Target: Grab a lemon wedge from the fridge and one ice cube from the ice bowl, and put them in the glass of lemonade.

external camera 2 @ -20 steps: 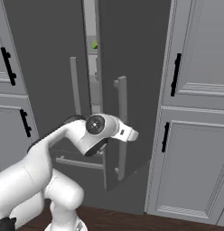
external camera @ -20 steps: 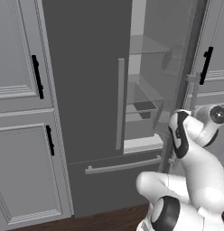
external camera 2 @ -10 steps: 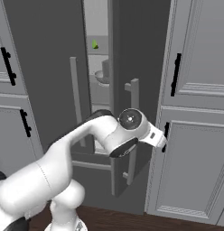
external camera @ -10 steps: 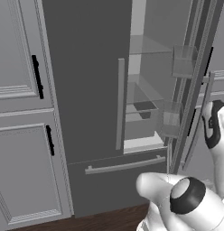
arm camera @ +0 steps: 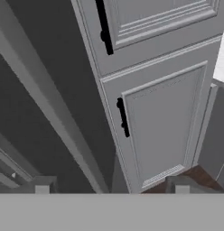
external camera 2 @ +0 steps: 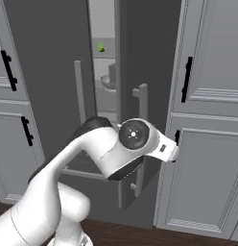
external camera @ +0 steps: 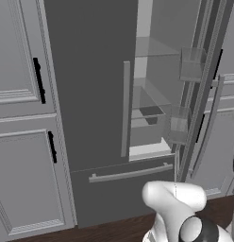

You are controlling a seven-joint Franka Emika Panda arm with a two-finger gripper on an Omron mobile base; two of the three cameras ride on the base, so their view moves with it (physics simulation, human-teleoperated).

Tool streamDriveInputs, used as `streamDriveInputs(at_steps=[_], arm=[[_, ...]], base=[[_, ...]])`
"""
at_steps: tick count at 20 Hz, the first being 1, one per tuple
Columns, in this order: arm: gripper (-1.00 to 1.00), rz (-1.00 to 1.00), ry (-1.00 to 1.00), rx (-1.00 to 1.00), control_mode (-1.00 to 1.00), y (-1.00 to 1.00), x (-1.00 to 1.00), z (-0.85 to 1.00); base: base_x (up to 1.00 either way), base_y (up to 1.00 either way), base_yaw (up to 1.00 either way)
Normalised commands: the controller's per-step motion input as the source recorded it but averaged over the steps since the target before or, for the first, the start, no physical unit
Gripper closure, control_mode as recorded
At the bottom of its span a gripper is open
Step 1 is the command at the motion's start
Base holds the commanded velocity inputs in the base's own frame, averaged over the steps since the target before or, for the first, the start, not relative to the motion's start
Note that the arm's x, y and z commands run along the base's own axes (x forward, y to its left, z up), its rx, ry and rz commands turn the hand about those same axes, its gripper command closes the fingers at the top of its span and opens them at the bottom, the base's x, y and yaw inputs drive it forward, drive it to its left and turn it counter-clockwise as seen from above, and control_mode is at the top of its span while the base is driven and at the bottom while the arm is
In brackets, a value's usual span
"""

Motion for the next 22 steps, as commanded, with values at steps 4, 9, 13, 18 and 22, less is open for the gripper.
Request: streamDriveInputs(at_steps=[4, 9, 13, 18, 22], arm=[[-1.00, 0.01, -0.01, -0.27, -1.00, 0.90, -0.45, 0.99], [-1.00, 0.00, 0.19, -0.46, -1.00, 1.00, 0.15, 0.63], [-1.00, 0.00, 0.23, -0.46, -1.00, 1.00, 0.33, 0.24], [-1.00, 0.00, 0.21, -0.39, -1.00, 0.94, 0.81, -0.29], [-1.00, 0.00, 0.04, -0.16, -1.00, 0.27, 0.96, -0.95]], base=[[0.00, 0.00, 0.00], [0.00, 0.00, 0.00], [0.00, 0.00, 0.00], [0.00, 0.00, 0.00], [0.00, 0.00, 0.00]])
